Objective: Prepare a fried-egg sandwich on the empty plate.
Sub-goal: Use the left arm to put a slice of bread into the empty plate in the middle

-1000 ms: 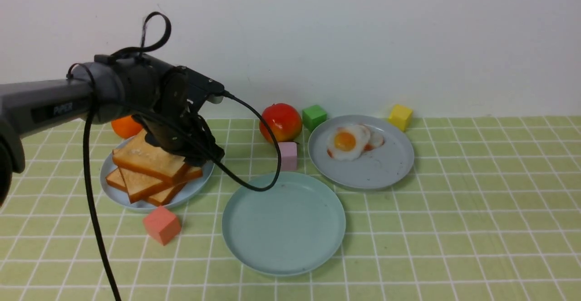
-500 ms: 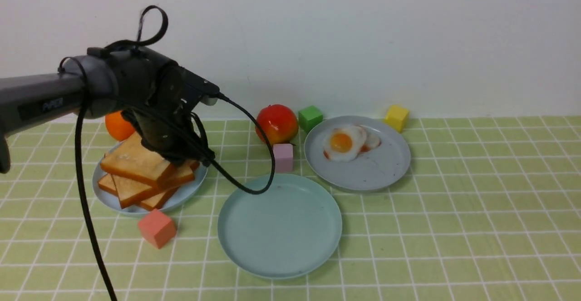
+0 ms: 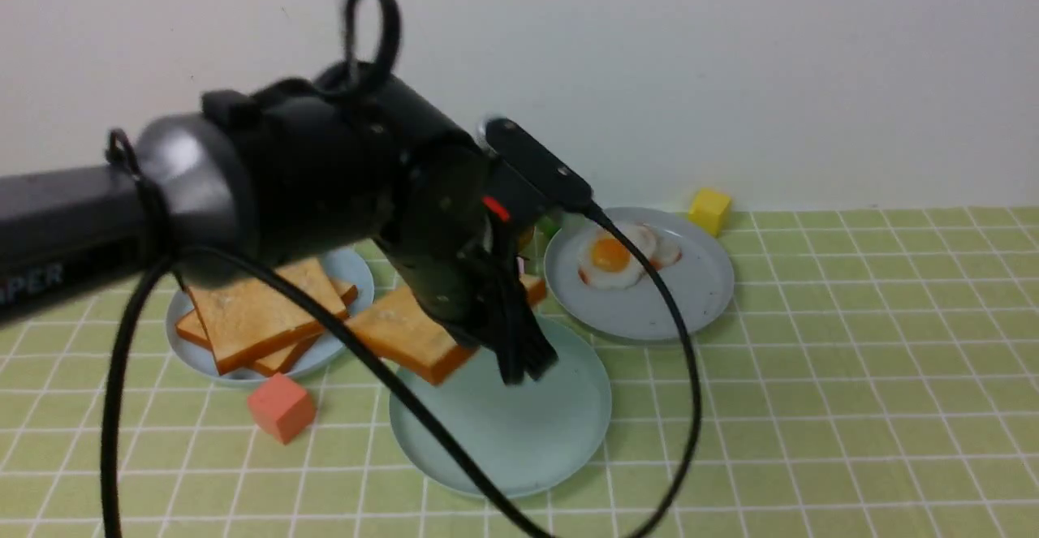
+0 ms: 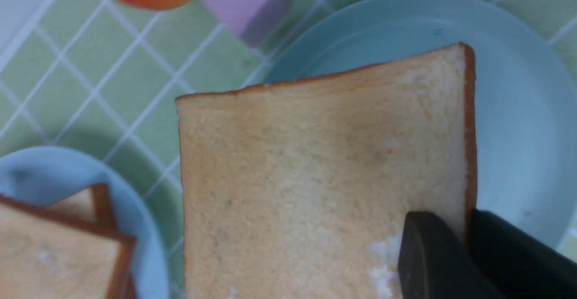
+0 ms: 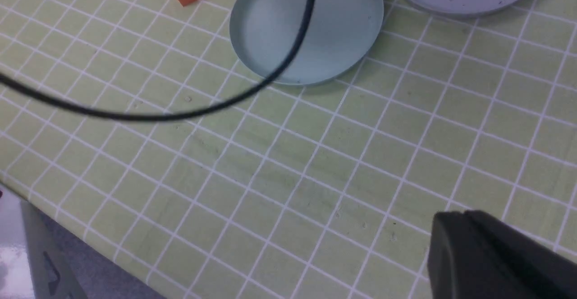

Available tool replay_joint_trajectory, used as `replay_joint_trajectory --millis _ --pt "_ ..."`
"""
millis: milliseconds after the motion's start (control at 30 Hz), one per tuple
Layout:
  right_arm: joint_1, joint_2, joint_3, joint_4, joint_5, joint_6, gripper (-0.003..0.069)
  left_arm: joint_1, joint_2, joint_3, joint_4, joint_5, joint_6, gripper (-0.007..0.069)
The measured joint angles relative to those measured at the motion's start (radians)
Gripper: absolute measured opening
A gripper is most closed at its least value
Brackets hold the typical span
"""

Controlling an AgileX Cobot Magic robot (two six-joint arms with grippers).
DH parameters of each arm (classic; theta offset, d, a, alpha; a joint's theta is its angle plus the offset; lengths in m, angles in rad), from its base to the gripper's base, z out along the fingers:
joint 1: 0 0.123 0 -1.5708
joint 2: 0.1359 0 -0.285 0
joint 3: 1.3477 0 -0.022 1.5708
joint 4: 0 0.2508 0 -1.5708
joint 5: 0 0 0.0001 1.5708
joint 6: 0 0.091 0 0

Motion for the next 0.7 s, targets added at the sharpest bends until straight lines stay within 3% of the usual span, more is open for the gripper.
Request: replay_joint_trajectory --millis 133,333,700 --pt "0.0 0.0 0.0 0.0 0.002 0.0 0.0041 -0.057 0.052 0.003 0.022 -0.036 0.0 0.0084" --pt "0.0 0.0 0.0 0.0 0.012 0.0 0.0048 -0.062 0.119 0.004 0.035 -0.083 0.0 0.0094" --pt "0.0 0.0 0.0 -0.032 0.011 0.0 0.0069 -0.062 0.155 0.004 0.069 -0.083 -0.001 0.0397"
